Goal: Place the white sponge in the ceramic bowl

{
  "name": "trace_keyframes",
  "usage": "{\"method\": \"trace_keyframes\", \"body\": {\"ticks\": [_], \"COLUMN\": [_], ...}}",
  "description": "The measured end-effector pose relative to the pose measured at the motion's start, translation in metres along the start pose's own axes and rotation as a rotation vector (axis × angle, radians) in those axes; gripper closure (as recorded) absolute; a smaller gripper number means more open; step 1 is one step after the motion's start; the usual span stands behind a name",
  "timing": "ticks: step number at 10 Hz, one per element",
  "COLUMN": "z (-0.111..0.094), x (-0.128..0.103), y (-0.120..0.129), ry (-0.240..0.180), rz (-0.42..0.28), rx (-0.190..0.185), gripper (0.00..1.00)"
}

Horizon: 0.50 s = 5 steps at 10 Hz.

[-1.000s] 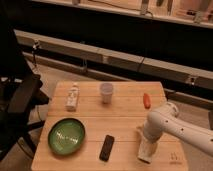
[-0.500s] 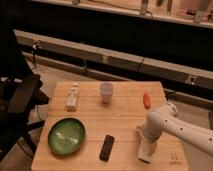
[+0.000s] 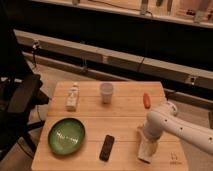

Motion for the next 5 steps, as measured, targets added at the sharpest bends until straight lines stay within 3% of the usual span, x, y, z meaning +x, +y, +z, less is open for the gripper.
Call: {"method": "trace_keyframes", "body": {"ticks": [5], "z": [-0.0012], "x": [0.0073], "y": [0.0074], "ry": [-0.001], "rz": [0.054], "rx": [-0.057], "gripper": [0.20]}}
